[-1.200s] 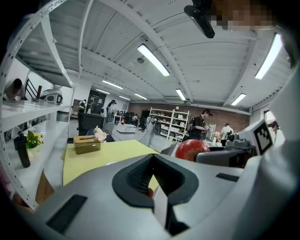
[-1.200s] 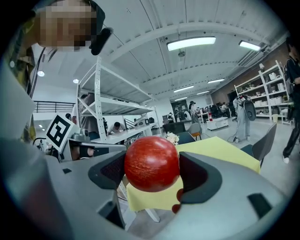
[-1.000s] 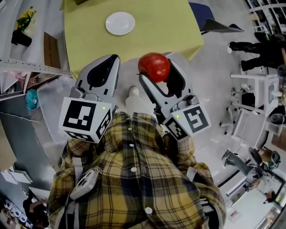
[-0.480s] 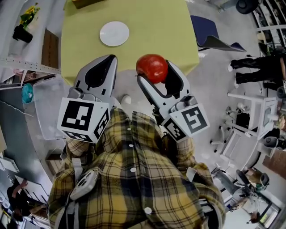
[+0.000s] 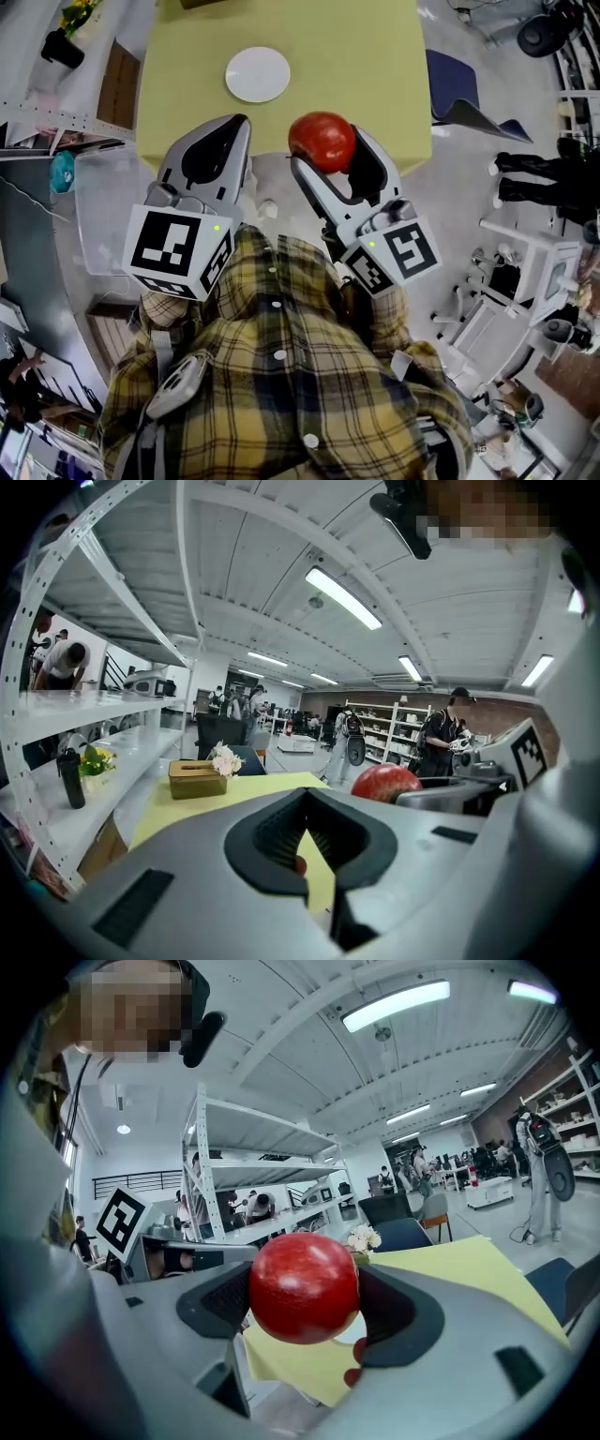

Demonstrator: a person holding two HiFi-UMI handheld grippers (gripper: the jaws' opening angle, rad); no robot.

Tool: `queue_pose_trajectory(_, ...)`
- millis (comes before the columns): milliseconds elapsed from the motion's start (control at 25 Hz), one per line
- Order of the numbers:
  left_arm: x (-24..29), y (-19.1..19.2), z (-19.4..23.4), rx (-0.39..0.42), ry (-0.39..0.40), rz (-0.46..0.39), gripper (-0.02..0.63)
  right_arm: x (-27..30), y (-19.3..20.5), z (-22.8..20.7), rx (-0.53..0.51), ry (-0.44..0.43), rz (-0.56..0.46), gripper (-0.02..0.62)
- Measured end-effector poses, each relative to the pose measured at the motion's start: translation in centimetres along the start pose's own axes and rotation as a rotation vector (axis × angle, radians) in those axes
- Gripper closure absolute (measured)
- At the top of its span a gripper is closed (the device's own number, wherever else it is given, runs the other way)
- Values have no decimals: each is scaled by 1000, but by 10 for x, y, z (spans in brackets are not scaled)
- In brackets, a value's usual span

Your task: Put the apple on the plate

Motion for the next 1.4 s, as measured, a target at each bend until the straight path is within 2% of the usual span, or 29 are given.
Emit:
queue_pose_trajectory(120, 8, -7, 14, 1, 0, -6, 601, 16, -6, -3, -1, -4, 1, 251)
queue_pose_trajectory(320, 60, -27, 39, 3, 27, -2, 601, 55, -21, -43, 1, 12, 12, 250)
queue_pose_trajectory(840, 110, -63, 127, -13, 47, -14, 601, 154, -67, -62, -29, 12, 17, 251)
queue_pose_trajectory(1080, 125, -84, 147, -15, 71, 7, 601, 175, -90, -74, -12, 41, 20, 250)
queue_pose_trajectory(1400, 126, -86, 155, -29, 60, 6, 601, 182, -94, -76, -21, 28, 40, 250)
Point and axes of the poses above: the fingertips, and each gripper's own axes: x forward along the fingers, z to its left, y out of its underside, the point moved 6 cm from there along -x, backward along the fingers, and after that the axes turned 10 degrees about z, right-handed, at the moved point
